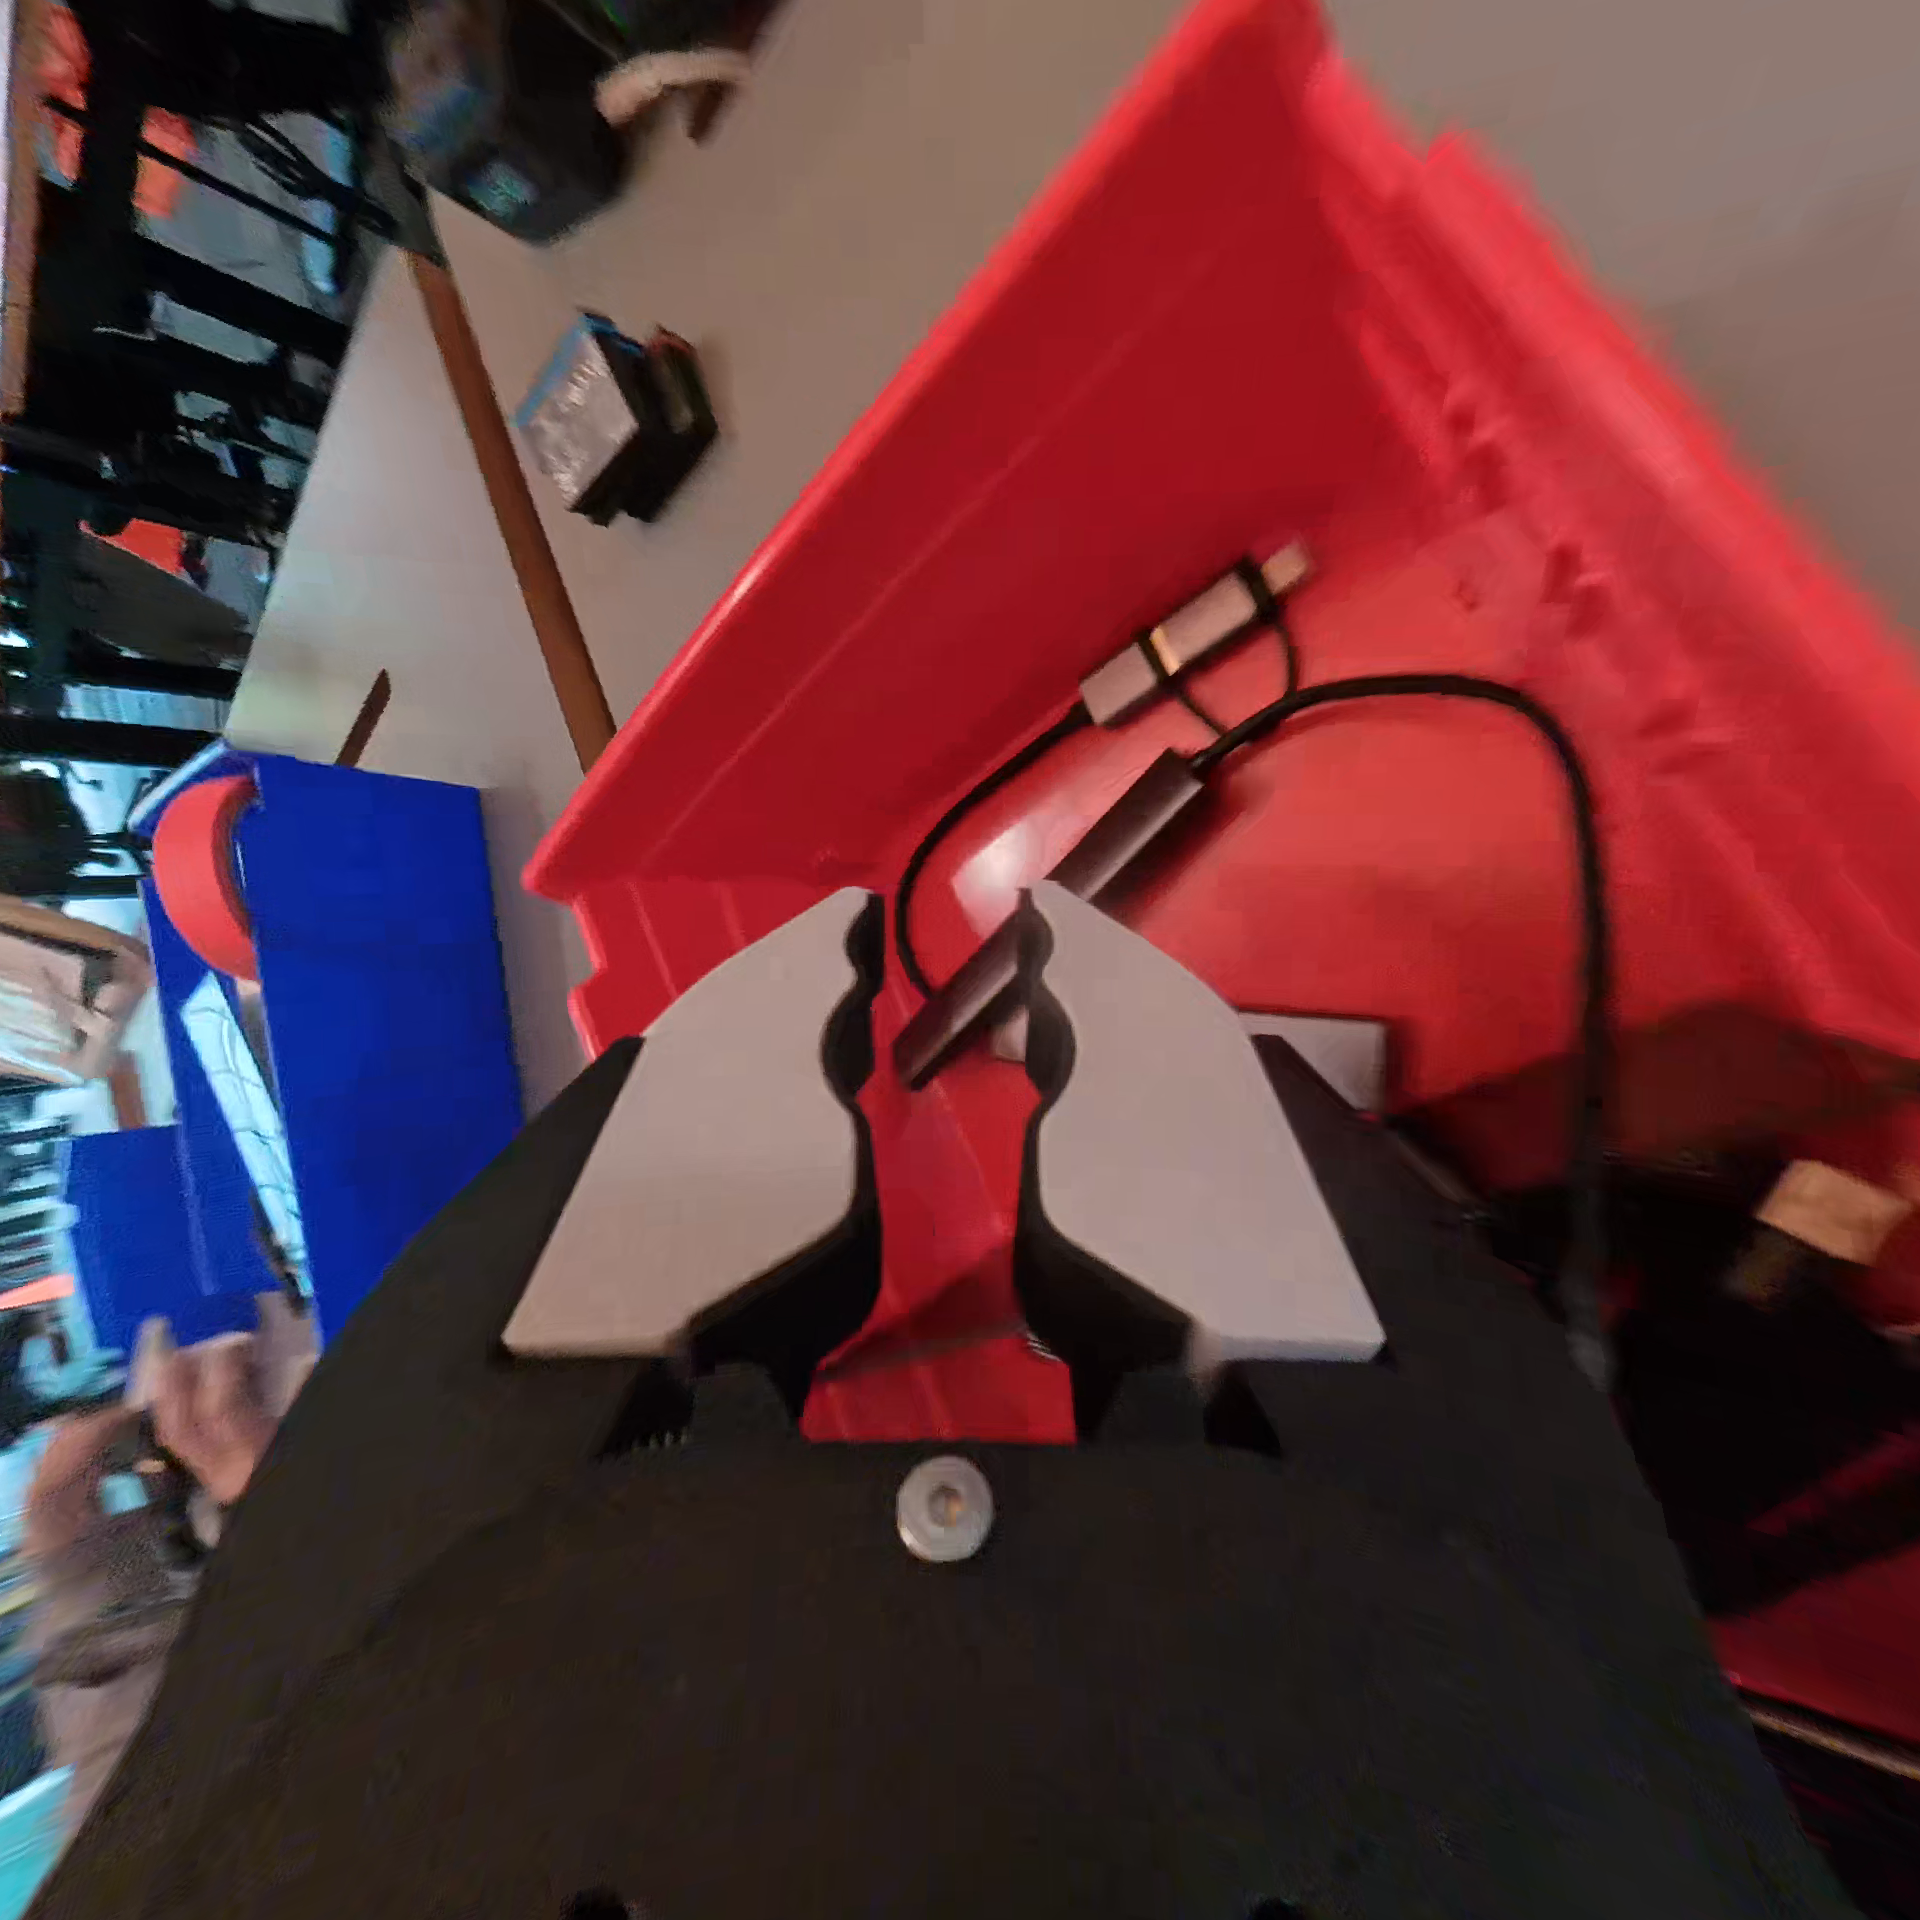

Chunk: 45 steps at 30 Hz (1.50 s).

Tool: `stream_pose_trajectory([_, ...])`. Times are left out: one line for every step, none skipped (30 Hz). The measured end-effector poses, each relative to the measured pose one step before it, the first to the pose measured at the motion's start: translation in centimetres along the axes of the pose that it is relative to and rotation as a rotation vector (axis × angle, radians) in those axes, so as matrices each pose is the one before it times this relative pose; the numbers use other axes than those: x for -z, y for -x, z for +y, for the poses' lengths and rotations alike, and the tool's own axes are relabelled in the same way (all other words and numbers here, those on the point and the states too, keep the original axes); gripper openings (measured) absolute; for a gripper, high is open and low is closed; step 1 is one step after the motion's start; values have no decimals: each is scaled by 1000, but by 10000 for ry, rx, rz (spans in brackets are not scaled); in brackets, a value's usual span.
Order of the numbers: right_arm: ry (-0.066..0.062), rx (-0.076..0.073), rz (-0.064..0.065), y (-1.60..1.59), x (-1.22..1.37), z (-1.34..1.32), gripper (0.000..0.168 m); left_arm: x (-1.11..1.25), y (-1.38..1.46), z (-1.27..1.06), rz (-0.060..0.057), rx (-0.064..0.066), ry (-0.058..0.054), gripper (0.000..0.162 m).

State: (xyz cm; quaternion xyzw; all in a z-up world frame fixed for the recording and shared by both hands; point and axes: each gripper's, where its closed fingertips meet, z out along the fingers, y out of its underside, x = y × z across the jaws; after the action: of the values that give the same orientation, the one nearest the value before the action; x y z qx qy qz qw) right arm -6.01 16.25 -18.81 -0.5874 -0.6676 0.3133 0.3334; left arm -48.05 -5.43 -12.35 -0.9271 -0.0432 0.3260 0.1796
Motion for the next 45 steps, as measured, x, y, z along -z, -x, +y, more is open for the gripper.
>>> stream_pose_trajectory([-93,-221,-103,-116,100,-104,9,-1498,180,340,138,-534,583,34])
stream_pose_trajectory([-95,-212,-96,-119,97,-109,9,-1464,-140,301,387,-435,487,45])
stream_pose_trajectory([-81,-197,-87,-110,89,-91,9,-1325,-320,333,526,-289,434,50])
stream_pose_trajectory([-60,-178,-81,-92,77,-69,9,-1108,-644,383,753,-213,405,56])
stream_pose_trajectory([-41,-158,-76,-74,41,-48,9,-869,-669,261,785,-114,268,59])
stream_pose_trajectory([-21,-143,-69,-76,28,-21,9,-731,-514,142,637,-11,161,62])
stream_pose_trajectory([-1,-129,-64,-56,2,-14,9,-379,-546,66,649,-17,100,55])
stream_pose_trajectory([18,-119,-62,-58,-17,23,9,-122,-298,-409,464,185,-219,46])
stream_pose_trajectory([37,-117,-61,-54,-42,31,9,-56,-212,-118,328,94,-38,41])
stream_pose_trajectory([46,-120,-64,-51,-53,51,9,-71,-275,90,275,9,45,35])
stream_pose_trajectory([48,-125,-69,-51,-58,44,9,-59,-131,65,63,-64,13,32])
stream_pose_trajectory([46,-136,-72,-68,-46,42,9,-11,283,-40,-374,-135,-93,28])
stream_pose_trajectory([35,-151,-73,-76,-33,34,8,43,266,172,-408,-283,30,25])
stream_pose_trajectory([13,-167,-78,-85,-12,7,8,179,122,27,-326,-262,-87,22])
stream_pose_trajectory([-12,-179,-90,-88,7,-25,8,380,168,-311,-310,-122,-342,19])
stream_pose_trajectory([-36,-190,-107,-81,49,-54,8,534,48,-490,-139,-14,-500,16])
stream_pose_trajectory([-73,-207,-121,-83,93,-97,8,712,92,-506,-90,66,-492,12])
stream_pose_trajectory([-122,-225,-124,-96,147,-147,8,849,450,-483,-284,146,-419,12])
stream_pose_trajectory([-158,-237,-123,-122,176,-185,8,1009,605,-476,-362,109,-391,12])
stream_pose_trajectory([-166,-245,-139,-102,187,-208,7,1155,563,-597,-333,71,-426,11])
stream_pose_trajectory([-159,-242,-164,-86,185,-193,7,1265,624,-725,-357,79,-465,11])
stream_pose_trajectory([-138,-235,-169,-47,178,-174,6,1321,629,-823,-352,85,-480,10])
stream_pose_trajectory([-96,-222,-153,-34,152,-89,6,1390,523,-932,-278,103,-464,11])
stream_pose_trajectory([-45,-181,-137,14,103,-26,6,1426,497,-1102,-288,134,-499,10])
stream_pose_trajectory([-3,-99,-130,100,65,36,5,1458,514,-1321,-326,125,-569,10])
stream_pose_trajectory([14,2,-89,167,26,67,5,1486,397,-1493,-296,124,-617,11])
stream_pose_trajectory([20,115,-29,211,-20,54,5,1466,232,-1705,-217,174,-676,11])
stream_pose_trajectory([35,231,5,302,-61,66,4,1460,-24,-1984,-119,246,-754,10])
stream_pose_trajectory([48,324,18,380,-122,48,4,1376,-379,-2204,31,339,-829,10])
stream_pose_trajectory([61,405,18,447,-183,59,4,1224,-847,-2341,217,461,-881,10])
stream_pose_trajectory([97,464,24,473,-238,93,4,1012,-1365,-2348,377,587,-919,10])
stream_pose_trajectory([139,460,38,430,-270,144,5,733,-1927,-2244,526,659,-998,10])
stream_pose_trajectory([129,401,35,392,-255,123,6,413,-2442,-1931,643,621,-1050,10])
stream_pose_trajectory([48,337,17,367,-195,6,7,40,-2719,-1382,678,570,-994,10])
stream_pose_trajectory([-69,281,9,341,-88,-134,8,-326,-2806,-638,664,529,-824,10])
stream_pose_trajectory([-175,223,-16,350,21,-267,9,-633,-2774,85,632,452,-657,10])
stream_pose_trajectory([-252,167,-88,408,74,-369,10,-894,-2622,897,589,409,-426,10])
stream_pose_trajectory([-314,123,-148,471,116,-449,11,-1137,-2291,1642,459,433,-194,10])
stream_pose_trajectory([-364,104,-164,476,137,-518,12,-1296,-1914,2291,320,412,54,10])
stream_pose_trajectory([-389,106,-172,485,163,-549,17,-1309,-1726,2535,306,363,168,10])
stream_pose_trajectory([-355,108,-143,461,174,-524,22,-1219,-1590,2422,360,258,158,10])
stream_pose_trajectory([-294,125,-77,380,149,-469,27,-1132,-1342,2048,335,349,-54,10])
stream_pose_trajectory([-265,158,8,279,103,-429,34,-1045,-1240,2028,506,651,166,10])
stream_pose_trajectory([-232,214,124,98,69,-301,40,-908,-1143,1796,655,811,383,10])
stream_pose_trajectory([-165,327,248,-96,24,-160,48,-729,-920,1087,579,475,219,9])
